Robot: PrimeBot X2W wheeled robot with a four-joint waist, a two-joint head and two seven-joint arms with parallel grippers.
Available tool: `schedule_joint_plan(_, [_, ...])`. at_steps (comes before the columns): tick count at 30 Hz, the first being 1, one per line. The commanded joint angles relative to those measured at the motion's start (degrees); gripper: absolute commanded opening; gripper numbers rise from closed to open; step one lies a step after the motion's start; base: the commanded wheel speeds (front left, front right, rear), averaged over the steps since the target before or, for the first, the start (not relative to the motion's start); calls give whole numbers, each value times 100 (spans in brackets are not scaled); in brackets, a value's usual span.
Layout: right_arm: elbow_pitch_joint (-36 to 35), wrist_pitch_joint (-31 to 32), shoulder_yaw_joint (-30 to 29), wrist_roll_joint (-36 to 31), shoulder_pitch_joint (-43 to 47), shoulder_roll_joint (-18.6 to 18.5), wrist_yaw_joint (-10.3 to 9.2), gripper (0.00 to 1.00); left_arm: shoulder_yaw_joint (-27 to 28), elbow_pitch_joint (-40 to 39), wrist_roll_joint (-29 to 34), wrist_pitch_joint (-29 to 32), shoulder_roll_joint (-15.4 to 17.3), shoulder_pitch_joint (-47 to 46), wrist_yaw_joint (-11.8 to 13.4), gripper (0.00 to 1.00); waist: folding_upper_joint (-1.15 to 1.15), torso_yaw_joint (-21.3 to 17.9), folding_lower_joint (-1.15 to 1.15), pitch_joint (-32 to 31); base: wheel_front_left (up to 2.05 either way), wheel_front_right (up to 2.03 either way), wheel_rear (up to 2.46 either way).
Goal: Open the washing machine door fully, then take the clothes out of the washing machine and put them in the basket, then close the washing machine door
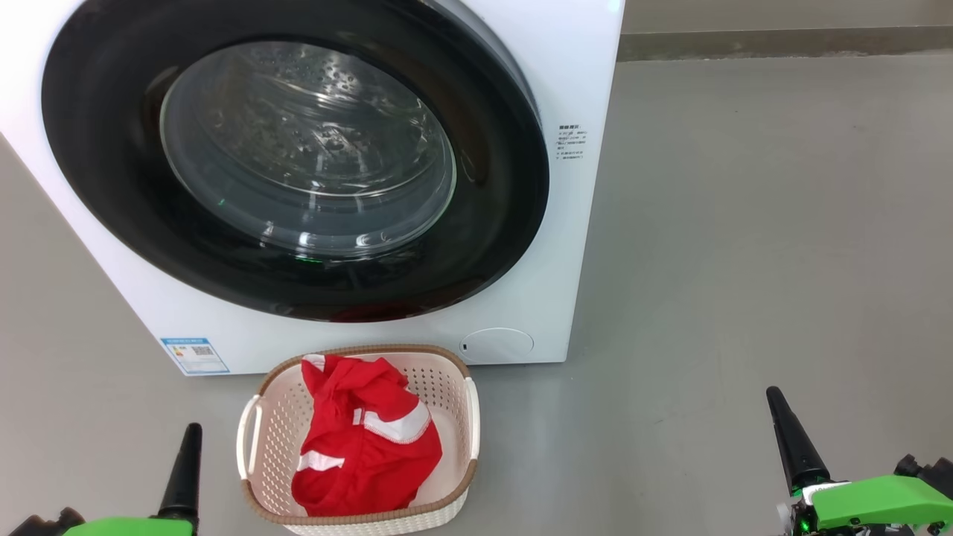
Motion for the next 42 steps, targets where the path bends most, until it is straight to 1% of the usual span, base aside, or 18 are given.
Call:
schedule_joint_plan(1, [-81, 40, 72, 185, -268, -62, -5, 0, 230, -73, -193, 47, 48, -281, -130, 0, 0, 0, 0, 1, 0, 0, 0])
schedule_joint_plan(23, [278, 175, -4, 1488, -465, -59, -8, 0, 600, 308, -1380, 335, -119, -461, -409, 0, 0, 0, 0, 23, 0, 0, 0])
schedule_joint_plan(42, [281, 207, -44, 1455, -468, -31, -8, 0, 633, 309, -1353, 361, -142, -464, -409, 0, 0, 0, 0, 23, 0, 0, 0])
